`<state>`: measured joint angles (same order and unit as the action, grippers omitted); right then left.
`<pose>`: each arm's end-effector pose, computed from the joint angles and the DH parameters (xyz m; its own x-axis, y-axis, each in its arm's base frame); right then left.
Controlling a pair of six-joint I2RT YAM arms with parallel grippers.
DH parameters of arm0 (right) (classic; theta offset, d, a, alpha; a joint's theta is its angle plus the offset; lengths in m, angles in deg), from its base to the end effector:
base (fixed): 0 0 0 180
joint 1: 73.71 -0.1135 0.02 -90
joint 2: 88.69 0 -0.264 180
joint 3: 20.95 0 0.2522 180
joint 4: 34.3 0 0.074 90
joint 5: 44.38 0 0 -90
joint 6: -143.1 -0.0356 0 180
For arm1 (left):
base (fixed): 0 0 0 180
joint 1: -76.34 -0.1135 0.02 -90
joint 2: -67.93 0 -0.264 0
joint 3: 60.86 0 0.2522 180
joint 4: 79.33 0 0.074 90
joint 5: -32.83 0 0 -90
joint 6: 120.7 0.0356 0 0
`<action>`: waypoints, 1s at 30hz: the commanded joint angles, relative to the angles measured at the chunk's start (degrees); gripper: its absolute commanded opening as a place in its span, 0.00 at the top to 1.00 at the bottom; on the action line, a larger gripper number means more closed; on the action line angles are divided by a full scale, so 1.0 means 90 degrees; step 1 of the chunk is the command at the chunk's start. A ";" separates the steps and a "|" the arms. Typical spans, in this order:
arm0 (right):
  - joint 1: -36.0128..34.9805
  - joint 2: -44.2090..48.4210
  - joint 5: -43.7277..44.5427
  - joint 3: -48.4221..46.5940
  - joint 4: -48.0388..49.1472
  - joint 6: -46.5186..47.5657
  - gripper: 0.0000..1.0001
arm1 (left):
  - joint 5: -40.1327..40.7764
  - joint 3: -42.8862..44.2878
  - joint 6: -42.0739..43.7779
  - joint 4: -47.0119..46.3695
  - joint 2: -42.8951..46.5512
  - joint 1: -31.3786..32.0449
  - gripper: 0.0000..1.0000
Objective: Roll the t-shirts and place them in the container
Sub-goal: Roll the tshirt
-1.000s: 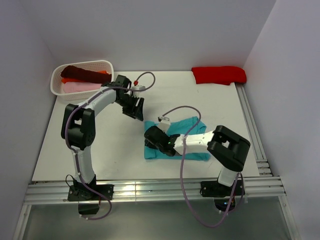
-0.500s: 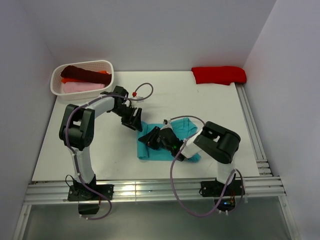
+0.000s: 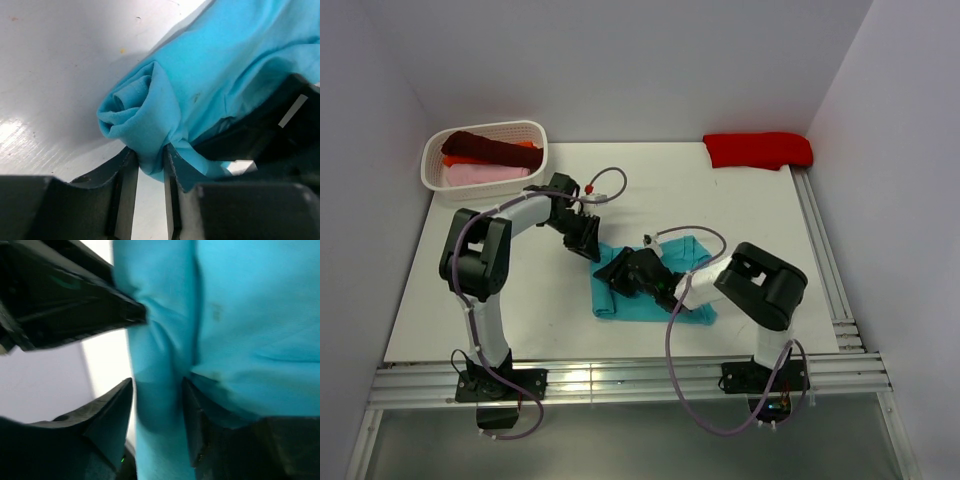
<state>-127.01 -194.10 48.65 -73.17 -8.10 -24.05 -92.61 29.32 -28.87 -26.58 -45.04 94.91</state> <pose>0.2040 0.2706 0.1164 -0.8135 0.5377 -0.2216 0.0926 0.4959 0.8634 0.3548 -0.1410 0.1591 -0.9048 0.3314 -0.2675 0.4258 0.7160 -0.5532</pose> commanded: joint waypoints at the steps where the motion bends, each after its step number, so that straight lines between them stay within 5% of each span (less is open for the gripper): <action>1: -0.0239 0.0558 0.0863 -0.0862 -0.2541 0.0708 0.46 | 0.0665 0.0268 0.0002 0.0024 0.0208 0.0221 0.71; 14: -0.1264 0.0394 0.3207 -0.3722 -0.7620 0.1120 0.40 | 0.1487 0.0503 0.0012 0.0346 0.0296 0.0720 0.73; 30: -0.1627 -0.1069 0.3824 -0.5619 -0.8707 0.1863 0.46 | 0.1653 0.0727 0.0022 0.0522 0.0150 0.0886 0.72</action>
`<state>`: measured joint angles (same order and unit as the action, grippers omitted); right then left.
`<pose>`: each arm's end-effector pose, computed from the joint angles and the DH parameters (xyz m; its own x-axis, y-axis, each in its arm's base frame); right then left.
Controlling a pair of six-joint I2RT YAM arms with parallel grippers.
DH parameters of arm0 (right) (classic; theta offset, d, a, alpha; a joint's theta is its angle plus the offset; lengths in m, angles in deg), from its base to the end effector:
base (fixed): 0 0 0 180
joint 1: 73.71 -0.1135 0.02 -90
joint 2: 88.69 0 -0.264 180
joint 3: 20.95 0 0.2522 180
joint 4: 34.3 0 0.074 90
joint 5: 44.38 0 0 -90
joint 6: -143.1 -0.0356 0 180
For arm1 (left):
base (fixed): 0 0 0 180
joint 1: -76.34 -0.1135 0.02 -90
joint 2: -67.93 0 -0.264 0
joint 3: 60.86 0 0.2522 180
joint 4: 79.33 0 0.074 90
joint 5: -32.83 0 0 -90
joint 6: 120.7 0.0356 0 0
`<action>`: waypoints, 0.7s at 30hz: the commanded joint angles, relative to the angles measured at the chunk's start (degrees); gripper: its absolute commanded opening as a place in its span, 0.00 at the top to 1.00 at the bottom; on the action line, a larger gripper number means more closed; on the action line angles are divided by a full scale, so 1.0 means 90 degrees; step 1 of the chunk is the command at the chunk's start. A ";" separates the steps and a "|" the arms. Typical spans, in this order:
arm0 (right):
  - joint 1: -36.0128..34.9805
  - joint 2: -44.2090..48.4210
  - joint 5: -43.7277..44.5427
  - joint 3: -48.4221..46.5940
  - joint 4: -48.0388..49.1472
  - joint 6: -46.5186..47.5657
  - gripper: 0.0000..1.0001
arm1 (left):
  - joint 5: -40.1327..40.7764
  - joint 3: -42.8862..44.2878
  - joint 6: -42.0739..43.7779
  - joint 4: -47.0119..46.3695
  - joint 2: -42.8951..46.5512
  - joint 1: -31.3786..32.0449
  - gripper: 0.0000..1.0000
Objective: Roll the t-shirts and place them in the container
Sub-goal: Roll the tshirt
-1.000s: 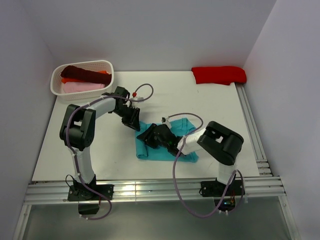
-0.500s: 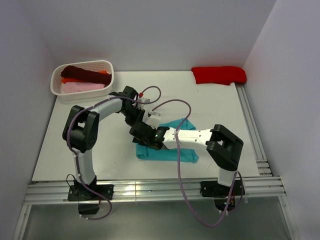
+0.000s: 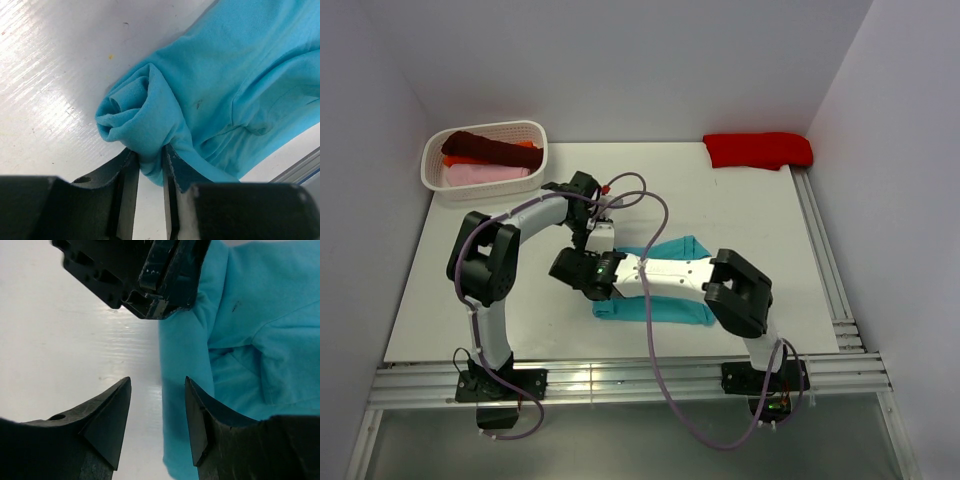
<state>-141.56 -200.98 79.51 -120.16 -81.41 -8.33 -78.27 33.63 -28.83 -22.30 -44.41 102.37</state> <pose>0.1757 0.3790 0.2108 -0.7399 0.1160 -0.6626 -0.0304 0.9782 0.2052 0.3434 -0.1819 0.1769 -0.8509 0.4494 -0.2720 0.5218 0.7829 -0.3388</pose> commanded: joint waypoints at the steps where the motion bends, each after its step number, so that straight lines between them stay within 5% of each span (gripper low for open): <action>1: -0.0029 -0.0403 0.0443 -0.0572 -0.0872 0.0049 0.46 | 0.0069 0.0268 0.0017 0.0046 0.0070 0.0068 0.72; 9: -0.0390 -0.1029 0.0493 -0.1140 -0.2125 -0.0655 0.45 | 0.0069 0.0376 -0.0012 0.0075 -0.0009 0.0097 0.70; 21: -0.0527 -0.1205 0.0121 -0.0896 -0.2370 -0.0899 0.44 | -0.0067 0.0707 -0.0061 0.0105 -0.0136 0.0126 0.49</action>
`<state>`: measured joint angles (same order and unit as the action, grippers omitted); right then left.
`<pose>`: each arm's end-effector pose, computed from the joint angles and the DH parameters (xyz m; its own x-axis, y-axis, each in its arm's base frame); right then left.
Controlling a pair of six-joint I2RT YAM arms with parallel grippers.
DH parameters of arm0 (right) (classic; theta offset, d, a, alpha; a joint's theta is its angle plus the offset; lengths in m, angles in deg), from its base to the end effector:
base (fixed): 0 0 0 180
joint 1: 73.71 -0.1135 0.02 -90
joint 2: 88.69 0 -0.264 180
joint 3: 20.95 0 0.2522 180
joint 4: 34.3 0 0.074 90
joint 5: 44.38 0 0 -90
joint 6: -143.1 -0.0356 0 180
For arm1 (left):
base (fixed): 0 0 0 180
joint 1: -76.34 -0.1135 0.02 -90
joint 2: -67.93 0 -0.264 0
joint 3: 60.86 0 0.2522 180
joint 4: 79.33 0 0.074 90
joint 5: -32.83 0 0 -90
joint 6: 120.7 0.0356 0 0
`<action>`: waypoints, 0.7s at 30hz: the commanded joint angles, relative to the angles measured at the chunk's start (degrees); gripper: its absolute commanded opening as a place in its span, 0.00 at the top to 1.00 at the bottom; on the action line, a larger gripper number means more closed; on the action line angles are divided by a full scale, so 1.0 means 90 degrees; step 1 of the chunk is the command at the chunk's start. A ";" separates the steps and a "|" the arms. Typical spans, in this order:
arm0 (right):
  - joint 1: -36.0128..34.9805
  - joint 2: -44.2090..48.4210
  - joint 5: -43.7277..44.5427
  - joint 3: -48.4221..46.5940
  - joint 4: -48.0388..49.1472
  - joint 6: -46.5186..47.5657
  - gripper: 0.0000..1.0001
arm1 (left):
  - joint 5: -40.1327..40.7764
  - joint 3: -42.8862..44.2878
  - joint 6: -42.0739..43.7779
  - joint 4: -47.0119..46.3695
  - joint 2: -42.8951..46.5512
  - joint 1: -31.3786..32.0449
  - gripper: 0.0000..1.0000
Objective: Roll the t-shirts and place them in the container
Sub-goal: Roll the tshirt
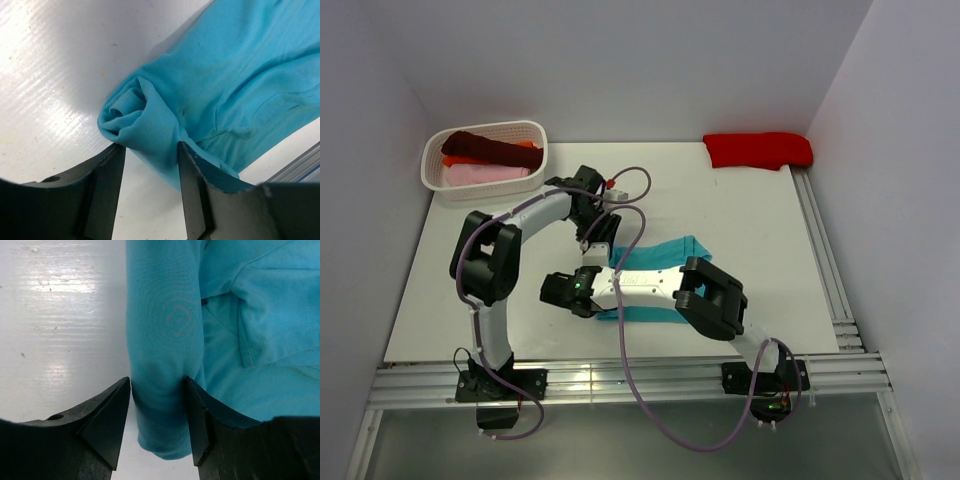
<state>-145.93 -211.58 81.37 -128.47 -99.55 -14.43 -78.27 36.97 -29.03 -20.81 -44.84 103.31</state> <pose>0.1491 0.3967 0.1668 -0.8024 -0.0463 -0.5950 -0.0058 0.9976 -0.0697 0.3475 -0.1912 0.1891 -0.8390 0.4575 -0.2946 0.5391 0.7720 -0.3367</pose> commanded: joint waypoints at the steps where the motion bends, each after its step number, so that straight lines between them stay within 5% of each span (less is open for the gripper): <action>1: -0.0032 -0.0008 -0.0085 0.0065 -0.0334 -0.0241 0.44 | -0.0135 0.0375 -0.0030 -0.0022 -0.0087 0.0022 0.48; 4: 0.0017 0.0274 -0.0221 0.0474 0.0064 -0.0193 0.47 | -0.0272 0.0560 0.0019 0.0076 -0.0048 0.0003 0.43; 12: 0.0525 0.2032 -0.1149 0.2864 0.3188 0.0247 0.58 | -0.1268 0.1000 0.0302 0.0428 0.0108 -0.0309 0.33; 21: 0.1247 0.3303 -0.2730 0.5395 0.7066 -0.0114 0.59 | -0.2137 0.0113 0.0790 0.0194 0.0303 -0.0671 0.28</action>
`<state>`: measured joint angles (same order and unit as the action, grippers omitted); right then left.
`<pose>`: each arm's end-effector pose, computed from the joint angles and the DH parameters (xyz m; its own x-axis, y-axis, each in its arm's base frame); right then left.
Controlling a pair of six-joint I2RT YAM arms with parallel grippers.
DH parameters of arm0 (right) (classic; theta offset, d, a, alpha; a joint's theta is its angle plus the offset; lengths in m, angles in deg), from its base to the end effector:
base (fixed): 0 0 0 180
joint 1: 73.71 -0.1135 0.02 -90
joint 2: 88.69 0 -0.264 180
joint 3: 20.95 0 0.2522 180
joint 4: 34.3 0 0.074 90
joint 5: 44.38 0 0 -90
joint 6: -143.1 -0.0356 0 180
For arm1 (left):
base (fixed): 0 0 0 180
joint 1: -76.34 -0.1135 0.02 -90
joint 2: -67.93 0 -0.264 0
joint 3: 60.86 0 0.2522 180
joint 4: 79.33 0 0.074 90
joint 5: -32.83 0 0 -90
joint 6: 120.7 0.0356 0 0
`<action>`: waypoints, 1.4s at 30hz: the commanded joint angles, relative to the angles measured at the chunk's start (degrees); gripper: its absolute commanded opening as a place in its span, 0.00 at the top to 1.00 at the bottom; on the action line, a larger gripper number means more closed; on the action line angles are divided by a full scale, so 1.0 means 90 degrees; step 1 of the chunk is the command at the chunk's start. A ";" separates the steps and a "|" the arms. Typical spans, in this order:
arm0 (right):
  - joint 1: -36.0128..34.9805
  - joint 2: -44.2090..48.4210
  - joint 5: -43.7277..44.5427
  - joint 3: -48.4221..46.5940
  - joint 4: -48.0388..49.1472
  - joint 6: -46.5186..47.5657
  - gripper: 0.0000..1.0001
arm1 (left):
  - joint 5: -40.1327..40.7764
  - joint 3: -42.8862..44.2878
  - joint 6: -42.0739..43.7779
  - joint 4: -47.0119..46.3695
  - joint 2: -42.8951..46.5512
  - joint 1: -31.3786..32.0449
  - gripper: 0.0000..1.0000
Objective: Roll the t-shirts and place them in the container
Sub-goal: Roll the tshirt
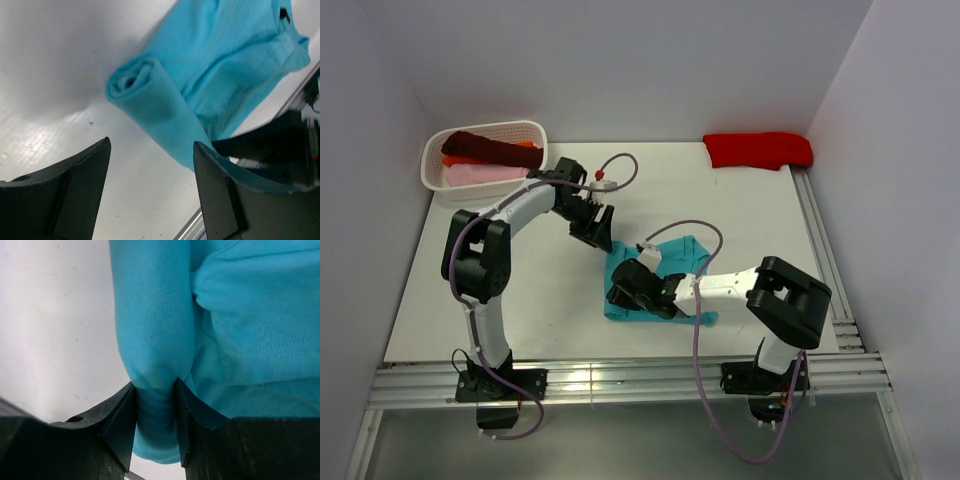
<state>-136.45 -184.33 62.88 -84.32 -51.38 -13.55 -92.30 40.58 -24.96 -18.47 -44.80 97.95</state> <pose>0.1603 0.2881 0.1596 -0.8358 0.2920 -0.4649 0.0177 0.8607 0.5089 0.3652 -0.1667 0.2095 -0.8340 0.4184 -0.3598 0.5514 0.6569 -0.5143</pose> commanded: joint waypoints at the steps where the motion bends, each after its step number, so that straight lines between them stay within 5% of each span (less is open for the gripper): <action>1: 0.0232 0.0304 -0.0745 0.0656 0.2170 -0.0279 0.59 | -0.0753 -0.0376 0.0358 -0.0115 0.0318 -0.0096 0.28; 15: 0.0731 -0.0359 -0.1888 0.2767 0.6304 -0.1812 0.61 | -0.1711 -0.1578 -0.0579 -0.2145 0.0113 -0.0135 0.26; 21: 0.0819 -0.1004 -0.2366 0.2456 0.7076 -0.1959 0.61 | -0.1118 -0.1490 -0.1086 -0.2293 -0.0092 -0.0135 0.29; 25: 0.0897 -0.1511 -0.2727 0.2007 0.7360 -0.2018 0.63 | -0.0144 -0.1364 -0.1126 -0.1971 -0.0034 -0.0135 0.45; 31: 0.0858 -0.1183 -0.2505 0.1508 0.5882 -0.1561 0.64 | 0.1100 -0.1285 -0.0911 -0.1376 0.0308 -0.0135 0.67; 42: 0.0292 0.0089 -0.0601 -0.0141 0.0684 -0.0310 0.45 | 0.2136 -0.1637 -0.0891 -0.1385 0.0777 -0.0028 0.73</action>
<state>-131.75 -186.58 49.96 -80.60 -28.99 -20.72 -77.68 26.22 -34.31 -31.48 -39.88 97.21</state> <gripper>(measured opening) 0.538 0.276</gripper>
